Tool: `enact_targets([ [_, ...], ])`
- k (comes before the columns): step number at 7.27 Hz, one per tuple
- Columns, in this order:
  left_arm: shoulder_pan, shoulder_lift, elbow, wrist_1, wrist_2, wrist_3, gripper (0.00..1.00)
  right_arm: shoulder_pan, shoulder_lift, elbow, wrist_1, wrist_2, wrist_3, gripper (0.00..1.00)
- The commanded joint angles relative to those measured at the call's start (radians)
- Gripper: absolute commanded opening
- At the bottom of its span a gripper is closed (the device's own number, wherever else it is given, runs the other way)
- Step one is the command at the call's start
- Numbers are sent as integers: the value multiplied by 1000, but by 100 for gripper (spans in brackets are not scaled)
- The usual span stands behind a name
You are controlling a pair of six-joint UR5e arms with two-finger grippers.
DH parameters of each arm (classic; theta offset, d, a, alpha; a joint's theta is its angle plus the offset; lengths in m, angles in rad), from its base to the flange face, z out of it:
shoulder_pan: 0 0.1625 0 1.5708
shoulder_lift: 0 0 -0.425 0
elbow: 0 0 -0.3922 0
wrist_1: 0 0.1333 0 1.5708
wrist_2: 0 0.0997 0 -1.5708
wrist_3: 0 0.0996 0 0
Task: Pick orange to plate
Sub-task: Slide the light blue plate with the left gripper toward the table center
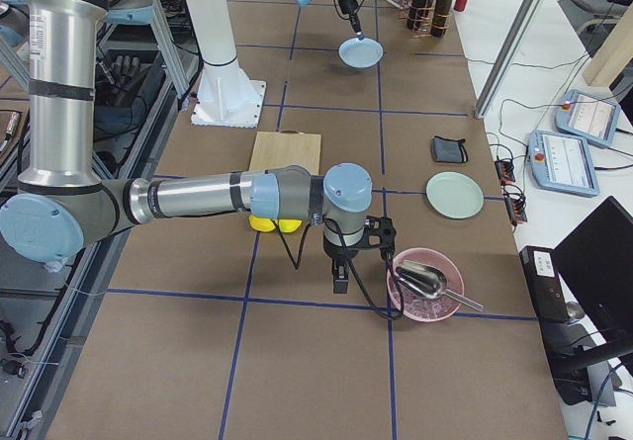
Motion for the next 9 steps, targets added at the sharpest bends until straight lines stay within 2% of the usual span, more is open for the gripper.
enact_targets([
  [1,140,-229,102,121,100,-121,0,-1,1,-6,80,3,5,100],
  [2,162,-280,162,115,118,-132,0,-4,1,-6,84,1,5,100],
  [3,182,-288,204,113,123,-130,0,-4,1,-6,85,1,5,100],
  [5,202,-290,218,110,161,-129,0,-4,1,-6,85,64,9,100],
  [6,202,-299,216,108,161,-129,19,-4,2,-6,85,66,7,100],
  [7,202,-303,216,110,161,-124,66,-4,2,-4,87,66,7,100],
  [8,202,-302,210,111,161,-111,100,-4,2,-3,120,67,10,100],
  [9,198,-297,180,124,152,-39,100,-6,2,-1,154,69,9,100],
])
